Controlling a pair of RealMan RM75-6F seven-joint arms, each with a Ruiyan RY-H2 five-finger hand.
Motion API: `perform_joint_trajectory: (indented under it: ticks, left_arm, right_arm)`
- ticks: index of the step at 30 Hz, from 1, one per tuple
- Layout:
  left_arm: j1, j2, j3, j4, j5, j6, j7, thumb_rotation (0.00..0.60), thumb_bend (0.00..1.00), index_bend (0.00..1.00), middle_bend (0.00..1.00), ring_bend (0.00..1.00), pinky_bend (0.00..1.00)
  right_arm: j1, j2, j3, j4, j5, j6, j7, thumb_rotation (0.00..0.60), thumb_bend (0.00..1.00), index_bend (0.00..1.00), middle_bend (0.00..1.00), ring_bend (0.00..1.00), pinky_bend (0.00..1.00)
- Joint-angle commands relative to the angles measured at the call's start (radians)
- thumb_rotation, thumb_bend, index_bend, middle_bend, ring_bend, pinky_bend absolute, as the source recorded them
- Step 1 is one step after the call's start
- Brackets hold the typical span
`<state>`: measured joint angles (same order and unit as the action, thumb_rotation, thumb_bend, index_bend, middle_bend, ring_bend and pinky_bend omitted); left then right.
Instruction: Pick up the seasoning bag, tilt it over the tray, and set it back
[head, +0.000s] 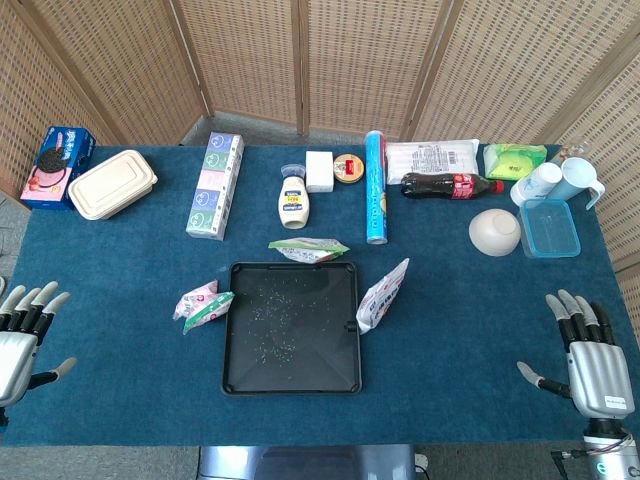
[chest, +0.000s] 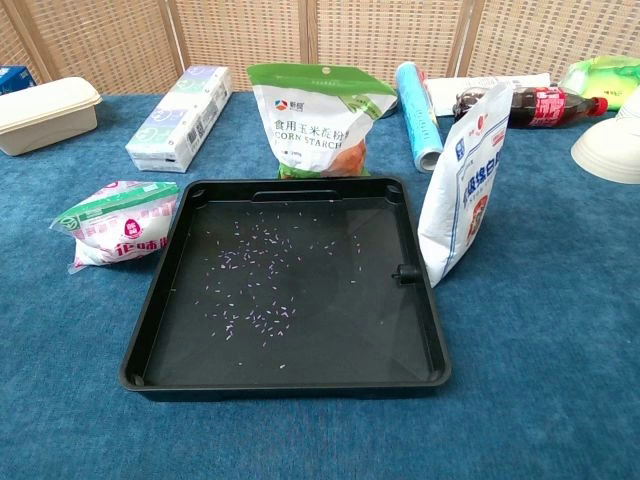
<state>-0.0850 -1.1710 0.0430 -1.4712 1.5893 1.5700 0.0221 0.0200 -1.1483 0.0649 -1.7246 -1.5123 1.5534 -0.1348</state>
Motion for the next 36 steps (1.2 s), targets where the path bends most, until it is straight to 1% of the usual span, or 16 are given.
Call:
perform_joint_trajectory:
  ticks: [1,5,8,13,20,23,28,36]
  left_arm:
    - [-0.002,-0.001,0.001,0.005,0.005,-0.008,-0.005,0.6,0.0,0.05,0.0,0.0,0.04]
    - [-0.014,-0.005,0.011,0.014,0.019,-0.039,-0.028,0.6,0.0,0.05,0.0,0.0,0.04]
    - [-0.032,-0.031,0.009,0.041,0.019,-0.074,-0.044,0.6,0.0,0.05,0.0,0.0,0.04]
    - [-0.089,-0.133,-0.013,0.144,0.053,-0.113,-0.106,0.6,0.0,0.05,0.0,0.0,0.04]
    - [-0.174,-0.28,-0.043,0.288,0.078,-0.176,-0.145,0.6,0.0,0.05,0.0,0.0,0.04]
    - [-0.21,-0.316,-0.055,0.307,0.069,-0.22,-0.144,0.6,0.0,0.05,0.0,0.0,0.04]
    - [-0.255,-0.368,-0.067,0.339,0.061,-0.271,-0.123,0.6,0.0,0.08,0.0,0.0,0.04]
    - [-0.312,-0.41,-0.091,0.344,0.031,-0.337,-0.092,0.6,0.0,0.11,0.0,0.0,0.04]
  right_arm:
    - [-0.001,0.001,-0.001,-0.001,-0.002,0.001,0.002,0.462,0.0,0.0,0.0,0.04,0.02]
    - [0.0,0.002,-0.003,-0.002,-0.002,-0.004,0.003,0.463,0.0,0.0,0.0,0.04,0.02]
    - [0.0,0.004,-0.005,-0.005,-0.003,-0.008,0.007,0.463,0.0,0.0,0.0,0.04,0.02]
    - [0.0,0.005,-0.009,-0.009,-0.008,-0.01,0.007,0.465,0.0,0.0,0.0,0.04,0.02]
    - [0.0,0.011,-0.007,-0.013,-0.007,-0.009,0.016,0.466,0.0,0.0,0.0,0.04,0.02]
    - [0.002,0.011,-0.007,-0.011,-0.003,-0.016,0.017,0.459,0.0,0.0,0.0,0.04,0.02]
    - [0.004,0.012,-0.008,-0.01,-0.002,-0.021,0.021,0.464,0.0,0.0,0.0,0.04,0.02]
    - [0.004,0.015,-0.005,-0.01,0.004,-0.023,0.028,0.466,0.0,0.0,0.0,0.04,0.02]
